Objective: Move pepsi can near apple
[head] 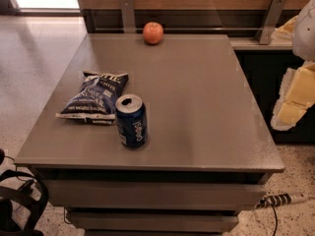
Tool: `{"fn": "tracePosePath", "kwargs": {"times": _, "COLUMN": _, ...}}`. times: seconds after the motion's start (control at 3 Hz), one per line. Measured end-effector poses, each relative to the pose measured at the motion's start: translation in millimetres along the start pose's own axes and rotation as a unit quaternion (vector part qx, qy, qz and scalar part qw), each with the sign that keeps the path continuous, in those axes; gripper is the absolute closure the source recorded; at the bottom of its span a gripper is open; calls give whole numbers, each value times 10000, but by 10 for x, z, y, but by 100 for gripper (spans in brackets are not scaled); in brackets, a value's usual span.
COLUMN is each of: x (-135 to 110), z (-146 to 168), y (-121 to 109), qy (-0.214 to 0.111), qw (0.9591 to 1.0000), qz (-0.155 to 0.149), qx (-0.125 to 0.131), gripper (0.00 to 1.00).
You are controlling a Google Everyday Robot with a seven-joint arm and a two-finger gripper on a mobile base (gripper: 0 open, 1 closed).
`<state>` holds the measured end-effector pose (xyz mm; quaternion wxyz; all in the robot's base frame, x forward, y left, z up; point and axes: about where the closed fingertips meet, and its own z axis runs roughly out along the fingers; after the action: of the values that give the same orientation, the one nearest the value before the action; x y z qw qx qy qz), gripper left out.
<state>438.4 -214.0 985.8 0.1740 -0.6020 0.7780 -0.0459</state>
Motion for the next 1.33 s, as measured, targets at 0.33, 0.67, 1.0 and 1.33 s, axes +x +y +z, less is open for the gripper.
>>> {"fn": "tracePosePath", "kwargs": {"times": 0.33, "x": 0, "z": 0, "y": 0, "qy": 0, "qw": 10000, "qz": 0, "qx": 0, "gripper": 0}}
{"fn": "tracePosePath", "kwargs": {"times": 0.67, "x": -123, "z": 57, "y": 16, "qy": -476, "qw": 9988, "qz": -11, "qx": -114, "gripper": 0}}
{"fn": "tracePosePath", "kwargs": {"times": 1.0, "x": -328, "z": 196, "y": 20, "qy": -1415, "qw": 9896, "qz": -71, "qx": -240, "gripper": 0}}
{"fn": "tracePosePath", "kwargs": {"times": 1.33, "x": -777, "z": 341, "y": 123, "qy": -2689, "qw": 9617, "qz": -233, "qx": -472, "gripper": 0}}
